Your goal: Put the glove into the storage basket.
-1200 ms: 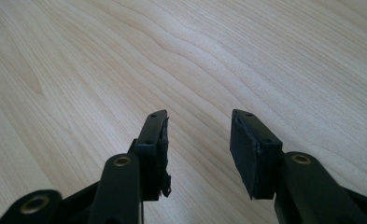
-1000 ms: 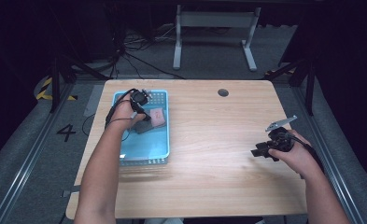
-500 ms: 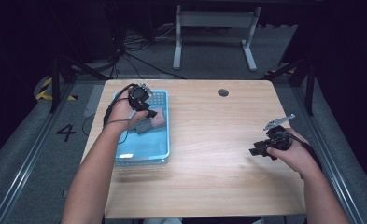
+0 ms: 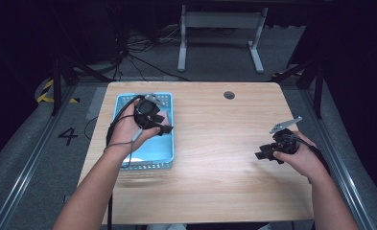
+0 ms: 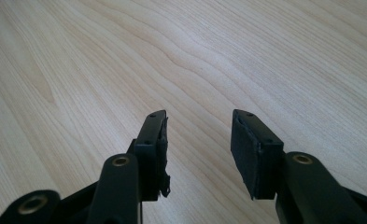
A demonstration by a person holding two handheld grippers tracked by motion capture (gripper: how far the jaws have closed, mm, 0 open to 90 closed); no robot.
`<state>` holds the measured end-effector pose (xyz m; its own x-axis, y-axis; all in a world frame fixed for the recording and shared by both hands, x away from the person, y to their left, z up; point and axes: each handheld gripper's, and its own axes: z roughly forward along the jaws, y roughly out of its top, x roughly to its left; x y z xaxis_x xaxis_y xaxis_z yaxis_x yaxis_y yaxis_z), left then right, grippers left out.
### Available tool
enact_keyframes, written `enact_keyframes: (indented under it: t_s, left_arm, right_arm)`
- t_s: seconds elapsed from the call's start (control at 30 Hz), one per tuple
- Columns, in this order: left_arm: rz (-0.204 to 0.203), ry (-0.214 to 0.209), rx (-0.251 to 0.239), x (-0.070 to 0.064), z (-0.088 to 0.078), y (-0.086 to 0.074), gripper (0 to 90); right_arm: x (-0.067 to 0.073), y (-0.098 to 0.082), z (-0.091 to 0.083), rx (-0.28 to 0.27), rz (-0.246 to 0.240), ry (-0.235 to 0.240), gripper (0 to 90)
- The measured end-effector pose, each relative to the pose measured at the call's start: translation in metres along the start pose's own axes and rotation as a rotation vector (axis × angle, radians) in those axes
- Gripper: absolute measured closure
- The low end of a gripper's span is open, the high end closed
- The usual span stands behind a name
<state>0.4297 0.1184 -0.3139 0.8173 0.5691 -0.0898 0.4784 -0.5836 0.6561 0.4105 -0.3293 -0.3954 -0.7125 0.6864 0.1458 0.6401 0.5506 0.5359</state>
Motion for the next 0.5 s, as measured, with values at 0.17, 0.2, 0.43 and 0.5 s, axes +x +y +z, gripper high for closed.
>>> enact_keyframes:
  t_s: [0.17,0.2,0.43,0.5]
  left_arm:
    - [0.016,-0.032,-0.013,-0.025,0.000,-0.011,46.8]
    - [0.012,-0.034,-0.023,-0.030,0.002,-0.014,46.9]
    - [0.046,-0.076,-0.023,-0.063,0.022,-0.031,48.8]
    - [0.053,-0.085,-0.022,-0.072,0.030,-0.035,48.2]
  right_arm:
    - [0.000,-0.002,0.000,0.004,0.004,-0.005,57.1]
    - [0.000,-0.002,0.000,0.004,0.002,-0.004,57.1]
    - [0.001,-0.001,0.001,0.008,0.001,-0.003,57.1]
    - [0.001,-0.001,0.002,0.007,0.000,-0.003,57.1]
